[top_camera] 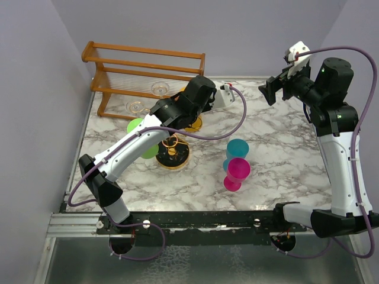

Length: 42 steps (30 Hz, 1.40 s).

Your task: Place the wine glass upside down on the wine glass rack

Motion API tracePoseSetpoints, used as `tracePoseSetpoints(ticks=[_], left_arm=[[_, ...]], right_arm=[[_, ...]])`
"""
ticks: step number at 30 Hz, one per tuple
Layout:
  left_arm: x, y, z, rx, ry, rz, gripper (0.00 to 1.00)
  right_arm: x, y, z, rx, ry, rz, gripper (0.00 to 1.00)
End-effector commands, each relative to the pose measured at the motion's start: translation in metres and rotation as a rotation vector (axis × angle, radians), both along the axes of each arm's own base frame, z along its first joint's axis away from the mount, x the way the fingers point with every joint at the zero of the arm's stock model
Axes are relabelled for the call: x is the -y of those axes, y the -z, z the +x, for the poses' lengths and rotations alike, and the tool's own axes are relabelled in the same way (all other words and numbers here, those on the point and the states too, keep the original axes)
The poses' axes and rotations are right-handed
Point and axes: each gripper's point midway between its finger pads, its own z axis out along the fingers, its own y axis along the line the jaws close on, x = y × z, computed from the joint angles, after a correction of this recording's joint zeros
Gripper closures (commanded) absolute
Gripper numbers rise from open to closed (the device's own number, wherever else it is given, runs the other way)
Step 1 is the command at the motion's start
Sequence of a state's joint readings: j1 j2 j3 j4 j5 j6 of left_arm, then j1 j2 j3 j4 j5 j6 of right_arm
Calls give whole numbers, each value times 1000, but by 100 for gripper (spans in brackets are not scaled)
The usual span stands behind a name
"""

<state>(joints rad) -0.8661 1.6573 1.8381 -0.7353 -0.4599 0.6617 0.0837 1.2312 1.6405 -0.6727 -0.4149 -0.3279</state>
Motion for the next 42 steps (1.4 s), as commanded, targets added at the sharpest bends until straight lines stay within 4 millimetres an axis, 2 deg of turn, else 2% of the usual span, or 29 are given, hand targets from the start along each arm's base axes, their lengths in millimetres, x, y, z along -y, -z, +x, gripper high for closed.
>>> tracePoseSetpoints(ticks=[1,8,19,23,31,37,40,42], left_arm=[[5,0,-2,-19,3,-25,69],[12,-6,-7,-38,28,-82,61],[23,-7,-15,-87,62,-158,60],[26,-8,-19,-104,79,-181,60],[29,-30,-40,-145,156,-271,56],[19,-49,-49,-165,183,-343,50],[8,-56,-46,-162,163,-375,42],[-1,-60,-43,-150,141,-385,30]], right_arm=[[1,-11,-3,52,-9,-6,0],[1,-8,-1,45,-10,-10,0],[1,-5,-1,42,-11,-17,0],[1,2,1,24,-15,-27,0],[-13,39,-9,-98,-122,-45,0],[-19,89,-25,-258,-191,-71,4],[-19,115,-31,-322,-200,-87,5],[-21,131,-37,-365,-216,-92,6]])
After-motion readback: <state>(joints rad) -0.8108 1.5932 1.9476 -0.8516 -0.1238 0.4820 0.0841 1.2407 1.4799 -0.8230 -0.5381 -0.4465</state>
